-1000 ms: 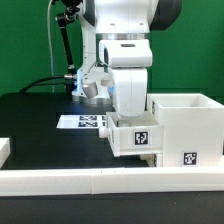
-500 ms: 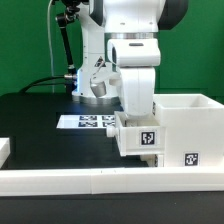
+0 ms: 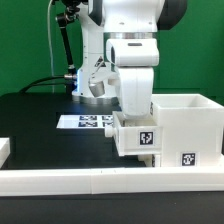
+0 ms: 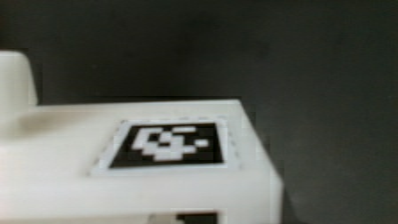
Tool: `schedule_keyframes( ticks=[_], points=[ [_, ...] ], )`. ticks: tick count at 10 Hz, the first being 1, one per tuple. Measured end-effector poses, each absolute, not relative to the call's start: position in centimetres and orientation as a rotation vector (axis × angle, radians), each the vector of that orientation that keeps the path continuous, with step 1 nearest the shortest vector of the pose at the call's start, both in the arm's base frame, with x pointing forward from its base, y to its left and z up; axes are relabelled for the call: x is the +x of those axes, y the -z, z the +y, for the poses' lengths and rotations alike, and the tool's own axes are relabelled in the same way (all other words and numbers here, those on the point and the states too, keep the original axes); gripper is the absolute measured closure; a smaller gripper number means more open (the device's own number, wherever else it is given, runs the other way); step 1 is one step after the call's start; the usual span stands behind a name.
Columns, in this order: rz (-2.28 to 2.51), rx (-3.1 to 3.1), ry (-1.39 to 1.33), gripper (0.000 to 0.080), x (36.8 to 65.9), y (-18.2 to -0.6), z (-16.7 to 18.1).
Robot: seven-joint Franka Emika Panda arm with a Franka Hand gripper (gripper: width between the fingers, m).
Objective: Assemble drawer
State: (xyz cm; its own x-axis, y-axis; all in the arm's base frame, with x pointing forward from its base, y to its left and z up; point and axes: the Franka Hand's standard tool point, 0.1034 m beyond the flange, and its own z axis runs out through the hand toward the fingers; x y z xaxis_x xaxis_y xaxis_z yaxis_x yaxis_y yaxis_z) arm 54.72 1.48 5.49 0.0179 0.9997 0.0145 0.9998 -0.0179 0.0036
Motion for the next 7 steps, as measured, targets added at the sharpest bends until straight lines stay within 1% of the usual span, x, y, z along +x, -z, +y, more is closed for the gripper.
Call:
schedule_keyframes(
  ticks=[1,2,3,4,5,6,7],
  points=[
    [-2.194,-2.237,0.017,0.068,54.8,-5.6,1.4],
    [-2.188,-2.244,0.011,0.0493,55.0,-6.1,1.3],
    [-2.191,-2.245,0.013,0.0493,55.1,-6.8,1.6],
    [-2.19,-2.248,0.009,0.0358,55.2,-7.3,1.7],
    [-2.194,-2.252,0.009,0.0204,55.4,-8.1,1.6],
    [-2.194,-2.253,0.002,0.0165,55.5,-8.7,1.5],
    [-2.204,-2.241,-0.014,0.0165,55.7,-9.3,1.0]
  ],
)
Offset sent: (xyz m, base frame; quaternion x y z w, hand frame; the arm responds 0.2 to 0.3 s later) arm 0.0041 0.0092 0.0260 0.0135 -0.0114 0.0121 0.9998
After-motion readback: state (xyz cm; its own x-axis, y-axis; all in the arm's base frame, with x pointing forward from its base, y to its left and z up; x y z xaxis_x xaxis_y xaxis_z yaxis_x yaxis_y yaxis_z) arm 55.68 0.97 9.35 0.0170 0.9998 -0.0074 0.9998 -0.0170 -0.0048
